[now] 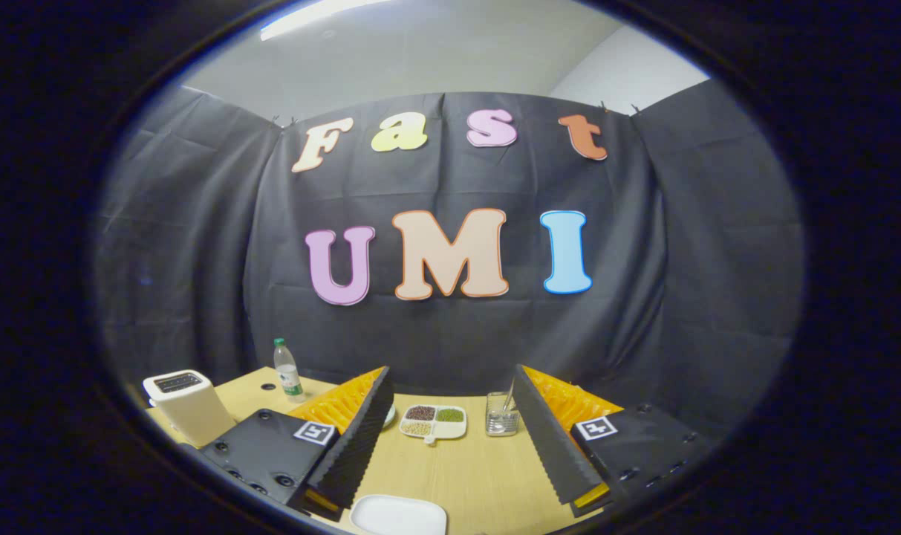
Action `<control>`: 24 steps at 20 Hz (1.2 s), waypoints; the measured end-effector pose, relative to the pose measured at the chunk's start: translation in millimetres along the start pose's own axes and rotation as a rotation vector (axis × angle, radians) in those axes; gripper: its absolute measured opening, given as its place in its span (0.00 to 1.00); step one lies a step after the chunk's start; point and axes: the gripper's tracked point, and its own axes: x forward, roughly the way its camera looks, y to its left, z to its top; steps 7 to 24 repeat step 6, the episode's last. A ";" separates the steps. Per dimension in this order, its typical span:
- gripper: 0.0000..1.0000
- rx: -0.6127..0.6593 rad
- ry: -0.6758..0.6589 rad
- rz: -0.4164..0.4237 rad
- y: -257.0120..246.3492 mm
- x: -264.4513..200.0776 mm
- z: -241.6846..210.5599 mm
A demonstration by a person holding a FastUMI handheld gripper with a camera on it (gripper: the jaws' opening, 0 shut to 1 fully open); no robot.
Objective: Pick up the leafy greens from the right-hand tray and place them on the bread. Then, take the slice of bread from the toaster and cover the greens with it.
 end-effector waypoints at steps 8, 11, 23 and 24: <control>1.00 -0.034 -0.032 -0.028 -7.5 0.6 8.5; 1.00 -0.034 -0.032 -0.028 -7.5 0.6 8.5; 1.00 -0.034 -0.032 -0.028 -7.5 0.6 8.5; 1.00 -0.034 -0.032 -0.028 -7.5 0.6 8.5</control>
